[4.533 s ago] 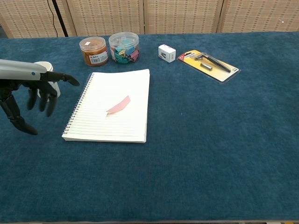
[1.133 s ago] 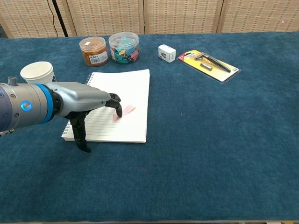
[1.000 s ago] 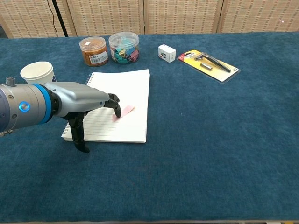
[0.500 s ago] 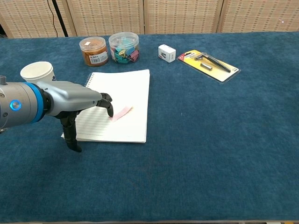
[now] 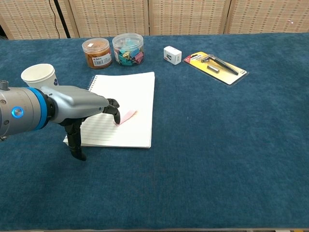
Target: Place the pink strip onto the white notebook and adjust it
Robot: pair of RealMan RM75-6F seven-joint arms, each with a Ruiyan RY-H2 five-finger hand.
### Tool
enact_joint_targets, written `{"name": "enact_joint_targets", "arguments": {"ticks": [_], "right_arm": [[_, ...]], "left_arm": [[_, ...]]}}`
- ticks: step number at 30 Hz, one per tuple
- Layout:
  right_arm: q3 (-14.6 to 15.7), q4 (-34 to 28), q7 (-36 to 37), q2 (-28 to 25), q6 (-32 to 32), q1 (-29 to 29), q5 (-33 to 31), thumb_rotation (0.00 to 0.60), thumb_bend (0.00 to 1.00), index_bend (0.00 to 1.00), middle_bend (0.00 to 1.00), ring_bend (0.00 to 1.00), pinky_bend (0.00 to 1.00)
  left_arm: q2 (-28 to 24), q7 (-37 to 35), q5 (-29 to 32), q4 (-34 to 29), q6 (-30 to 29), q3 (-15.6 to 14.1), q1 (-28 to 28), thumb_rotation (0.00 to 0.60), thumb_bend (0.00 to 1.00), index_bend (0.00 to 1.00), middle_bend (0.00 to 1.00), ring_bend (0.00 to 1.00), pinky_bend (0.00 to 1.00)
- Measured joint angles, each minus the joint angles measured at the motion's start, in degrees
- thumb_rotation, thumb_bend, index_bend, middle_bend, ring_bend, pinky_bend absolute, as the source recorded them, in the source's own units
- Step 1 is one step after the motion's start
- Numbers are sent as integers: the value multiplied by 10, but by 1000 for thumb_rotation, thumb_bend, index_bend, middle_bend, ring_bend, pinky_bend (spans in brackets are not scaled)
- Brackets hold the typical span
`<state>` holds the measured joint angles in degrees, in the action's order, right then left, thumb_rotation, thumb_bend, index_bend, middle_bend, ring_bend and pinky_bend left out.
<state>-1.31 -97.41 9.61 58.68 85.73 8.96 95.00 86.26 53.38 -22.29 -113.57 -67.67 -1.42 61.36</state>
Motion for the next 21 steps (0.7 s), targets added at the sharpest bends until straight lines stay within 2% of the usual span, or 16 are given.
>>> {"name": "enact_joint_targets", "arguments": {"ticks": [9,21], "right_arm": [[0,-1,3,-1,1,-1,3,600,0,67,0,0,0],[-1,-1,6,-2,1,-1,1,600,0,67,0,0,0]], "left_arm": [[2,15,19,0,-20,4,2,600,0,210,0,0,0],[11,21,18,-3,-16,5,3,600,0,209,0,0,0]]}}
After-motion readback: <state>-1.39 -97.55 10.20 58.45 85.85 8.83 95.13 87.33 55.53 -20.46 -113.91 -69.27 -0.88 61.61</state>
